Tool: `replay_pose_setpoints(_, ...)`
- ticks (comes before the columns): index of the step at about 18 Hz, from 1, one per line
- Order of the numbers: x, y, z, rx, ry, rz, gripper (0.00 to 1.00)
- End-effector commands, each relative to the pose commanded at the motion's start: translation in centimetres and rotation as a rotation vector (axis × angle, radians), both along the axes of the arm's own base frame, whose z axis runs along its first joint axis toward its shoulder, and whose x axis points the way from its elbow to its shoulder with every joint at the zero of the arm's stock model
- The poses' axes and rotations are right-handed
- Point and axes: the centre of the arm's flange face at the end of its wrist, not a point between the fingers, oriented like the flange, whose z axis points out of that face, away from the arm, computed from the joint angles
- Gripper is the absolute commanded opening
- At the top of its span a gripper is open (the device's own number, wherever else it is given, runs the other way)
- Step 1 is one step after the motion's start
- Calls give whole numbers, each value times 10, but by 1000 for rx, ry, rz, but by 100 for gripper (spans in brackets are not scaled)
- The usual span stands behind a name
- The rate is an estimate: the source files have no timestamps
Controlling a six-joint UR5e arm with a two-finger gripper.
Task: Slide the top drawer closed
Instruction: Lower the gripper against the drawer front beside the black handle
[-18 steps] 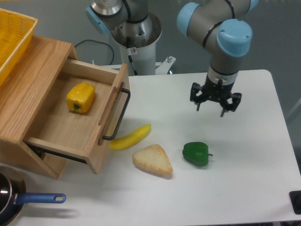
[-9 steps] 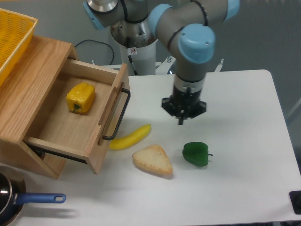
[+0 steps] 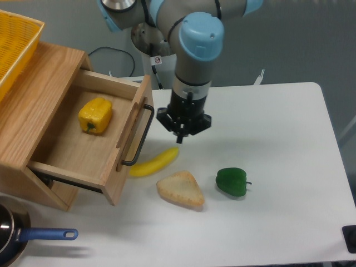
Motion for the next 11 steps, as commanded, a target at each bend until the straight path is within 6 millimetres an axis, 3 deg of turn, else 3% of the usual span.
replay_pose_setpoints(6,35,14,2,-13,-15,-19,0)
replay_pose_setpoints(11,39,14,2,-20,-24,-23,0)
